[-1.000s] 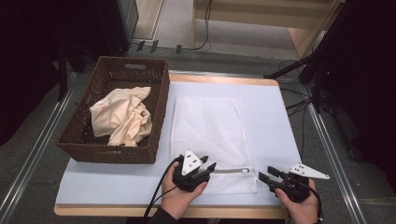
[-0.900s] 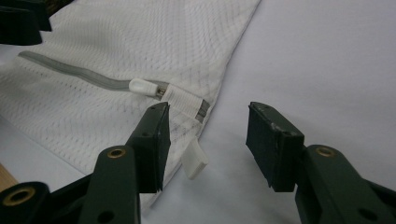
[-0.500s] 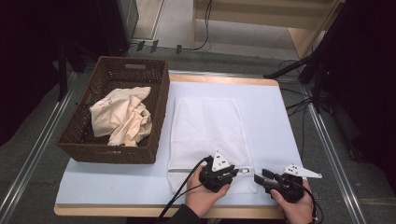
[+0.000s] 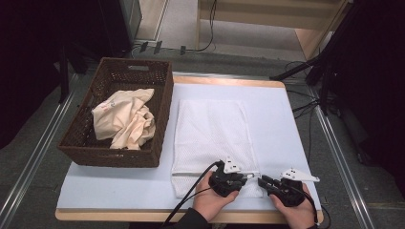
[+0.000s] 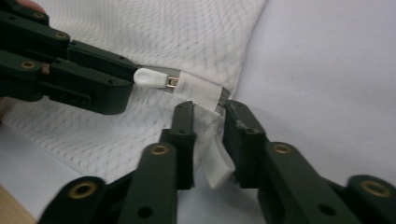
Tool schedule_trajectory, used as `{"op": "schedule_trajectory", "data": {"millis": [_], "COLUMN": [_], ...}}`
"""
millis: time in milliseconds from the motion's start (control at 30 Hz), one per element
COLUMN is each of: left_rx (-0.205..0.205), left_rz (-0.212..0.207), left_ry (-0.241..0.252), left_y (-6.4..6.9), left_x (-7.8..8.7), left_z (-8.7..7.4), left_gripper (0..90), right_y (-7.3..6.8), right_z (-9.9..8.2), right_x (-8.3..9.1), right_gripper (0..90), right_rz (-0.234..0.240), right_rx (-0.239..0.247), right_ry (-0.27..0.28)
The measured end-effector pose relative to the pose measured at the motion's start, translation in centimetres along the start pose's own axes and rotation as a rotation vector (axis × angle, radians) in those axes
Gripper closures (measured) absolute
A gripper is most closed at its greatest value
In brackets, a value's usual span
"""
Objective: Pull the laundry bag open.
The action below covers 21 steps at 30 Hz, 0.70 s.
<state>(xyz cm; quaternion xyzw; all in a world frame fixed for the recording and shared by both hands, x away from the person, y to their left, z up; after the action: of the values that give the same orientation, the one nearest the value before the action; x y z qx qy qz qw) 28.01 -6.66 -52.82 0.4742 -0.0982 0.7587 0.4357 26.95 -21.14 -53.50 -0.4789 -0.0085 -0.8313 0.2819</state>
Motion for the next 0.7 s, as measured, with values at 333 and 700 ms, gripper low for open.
{"op": "schedule_trajectory", "data": {"millis": [333, 700], "left_rx": [-0.005, -0.002], "left_rz": [-0.036, -0.096], "left_ry": [-0.008, 0.047], "left_y": [0.1, 0.3], "left_x": [-0.1, 0.4], "left_z": [0.0, 0.4], "left_gripper": [75.1, 69.4], "right_y": [0.2, -0.9], "right_z": [0.1, 1.0], "right_x": [0.0, 1.6], "right_gripper": [90.0, 90.0], "right_rz": [0.079, 0.046], "right_rx": [-0.033, 0.048], "right_ry": [0.025, 0.125]}}
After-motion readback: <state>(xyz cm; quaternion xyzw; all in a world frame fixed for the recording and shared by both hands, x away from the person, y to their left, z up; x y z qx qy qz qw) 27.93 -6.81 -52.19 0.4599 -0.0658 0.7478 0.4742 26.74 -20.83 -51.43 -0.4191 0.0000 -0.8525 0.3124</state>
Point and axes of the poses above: each handheld gripper's, and its own axes: x roughly backward along the jaws, z roughly out of its top, y roughly to its right, the point moved 7 cm from there along -x, roughly forward along the jaws, and after that the axes turned 15 degrees about -y, right-handed, at the moved point
